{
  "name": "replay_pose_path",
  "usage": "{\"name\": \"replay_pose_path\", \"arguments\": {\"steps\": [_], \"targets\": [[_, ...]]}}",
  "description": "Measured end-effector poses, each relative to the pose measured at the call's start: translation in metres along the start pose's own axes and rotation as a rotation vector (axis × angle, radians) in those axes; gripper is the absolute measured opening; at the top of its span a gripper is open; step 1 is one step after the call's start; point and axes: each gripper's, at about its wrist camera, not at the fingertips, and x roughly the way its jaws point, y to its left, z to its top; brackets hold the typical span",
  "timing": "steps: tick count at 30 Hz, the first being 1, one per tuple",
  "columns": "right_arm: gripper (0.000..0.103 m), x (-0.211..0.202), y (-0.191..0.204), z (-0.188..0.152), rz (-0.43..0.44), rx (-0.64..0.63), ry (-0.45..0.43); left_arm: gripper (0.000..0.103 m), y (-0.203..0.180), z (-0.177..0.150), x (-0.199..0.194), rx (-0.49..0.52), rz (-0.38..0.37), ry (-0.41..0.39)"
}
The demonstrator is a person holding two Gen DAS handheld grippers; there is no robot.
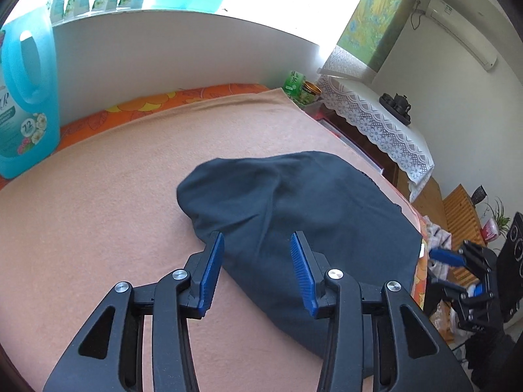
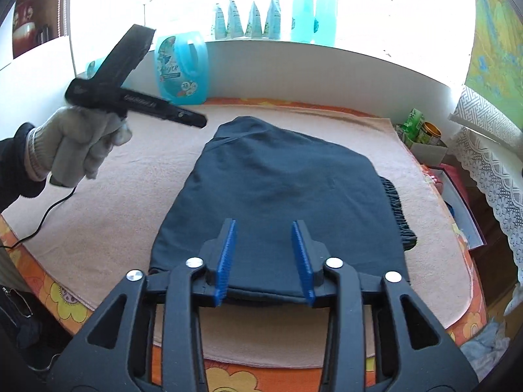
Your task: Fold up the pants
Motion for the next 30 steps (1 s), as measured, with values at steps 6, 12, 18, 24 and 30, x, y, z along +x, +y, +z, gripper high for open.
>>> {"name": "replay_pose_path", "arguments": {"steps": [6, 12, 18, 24, 30], "targets": [[0.077, 0.033, -0.073, 0.021, -0.036, 0.071, 0.057, 0.055, -0.002, -0.017, 0.021, -0.095, -0.007, 0.072], [0.078, 0.080, -0.130, 0.027, -0.049, 0.103, 0.193, 0.056, 0.001, -0.024, 0.038, -0.152, -0.008, 0.106], [0.078, 0.114, -0.164, 0.025, 0.096, 0.222, 0.275, 0.056, -0.003, -0.027, 0.046, -0.166, -0.008, 0.119], [0.078, 0.144, -0.188, 0.016, 0.217, 0.332, 0.346, 0.056, -0.004, -0.029, 0.050, -0.173, -0.009, 0.132], [0.081, 0.162, -0.189, 0.015, 0.321, 0.338, 0.369, 0.056, -0.003, -0.028, 0.054, -0.192, -0.026, 0.122]]}}
